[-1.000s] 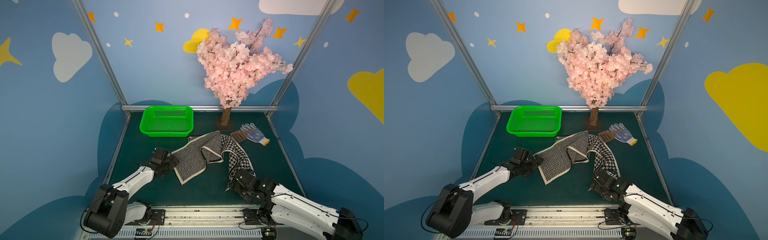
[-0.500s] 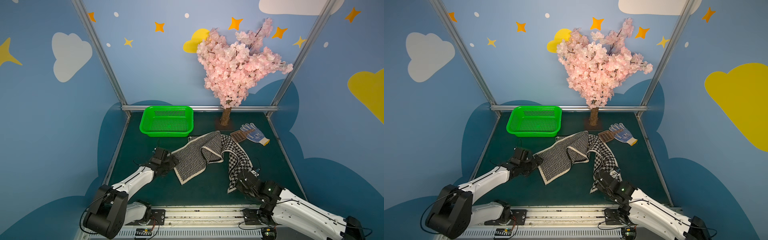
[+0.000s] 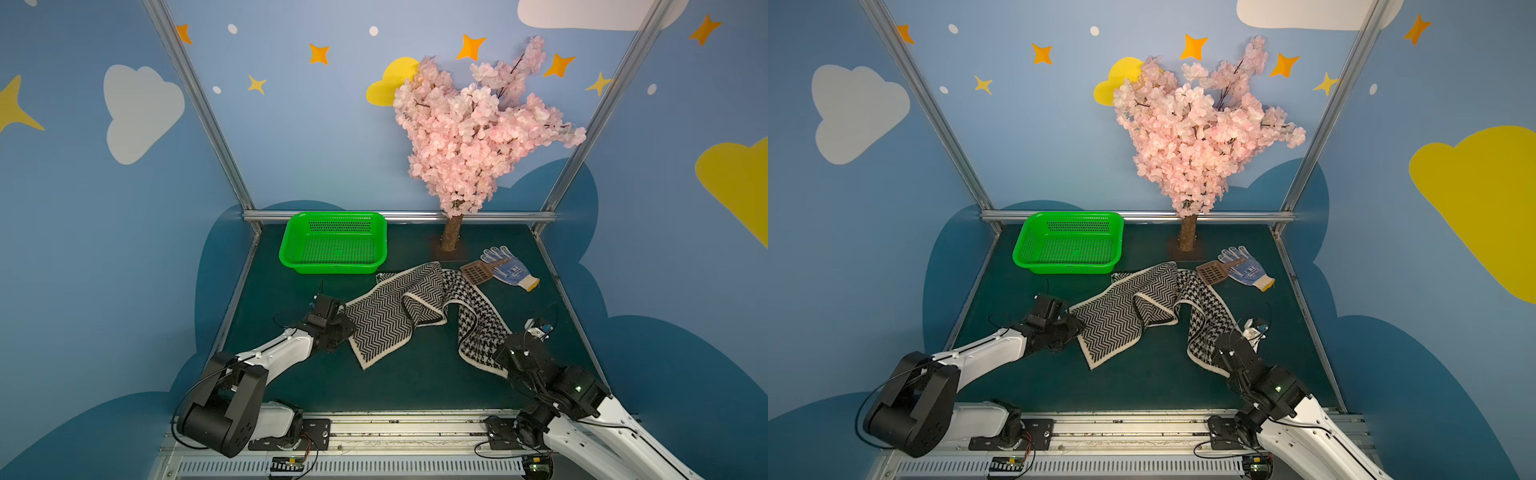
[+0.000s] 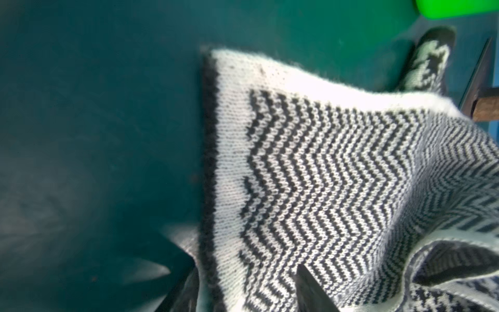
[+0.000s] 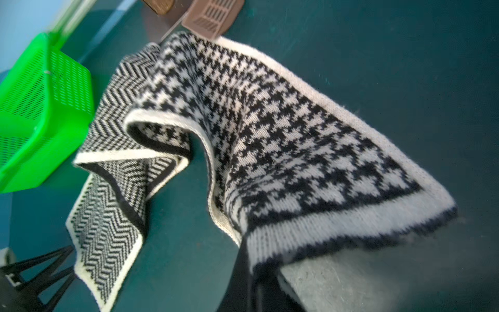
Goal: Roll up the scarf and place it into the basket
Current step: Flatten out the scarf at the center of the board.
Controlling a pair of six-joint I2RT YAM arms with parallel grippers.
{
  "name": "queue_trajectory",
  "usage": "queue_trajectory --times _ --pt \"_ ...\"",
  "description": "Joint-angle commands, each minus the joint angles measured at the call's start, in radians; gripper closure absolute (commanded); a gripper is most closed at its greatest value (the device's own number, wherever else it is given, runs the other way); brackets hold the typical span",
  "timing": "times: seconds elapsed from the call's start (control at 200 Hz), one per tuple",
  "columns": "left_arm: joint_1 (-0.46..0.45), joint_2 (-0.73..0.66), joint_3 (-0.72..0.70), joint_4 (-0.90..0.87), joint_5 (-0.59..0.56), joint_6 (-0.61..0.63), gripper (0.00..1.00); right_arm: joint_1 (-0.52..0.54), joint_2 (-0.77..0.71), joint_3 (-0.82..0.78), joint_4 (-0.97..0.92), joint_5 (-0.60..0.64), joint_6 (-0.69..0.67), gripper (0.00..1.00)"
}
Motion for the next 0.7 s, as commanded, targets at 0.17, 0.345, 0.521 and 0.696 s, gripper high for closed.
queue_trajectory --times 0.17,0.345,0.521,0.696 --pt "-0.063 0.053 -0.036 0.01 0.021 -0.079 0.48 -0.14 0.018 0.111 -0.002 -0.075 -0.21 1.0" --pt "-0.093 0.058 -0.063 0.024 -0.04 -0.109 0.69 -0.209 0.059 0.123 0.044 -0.156 -0.261 1.0" --pt "-0.081 0.071 -0.003 -0.018 -0.055 -0.073 0.97 -0.327 0.067 0.148 0.075 -0.24 -0.333 1.0" --pt "0.023 -0.058 0.155 -0.276 -0.117 0.04 0.97 -0.59 0.117 0.261 0.038 -0.391 -0.483 1.0"
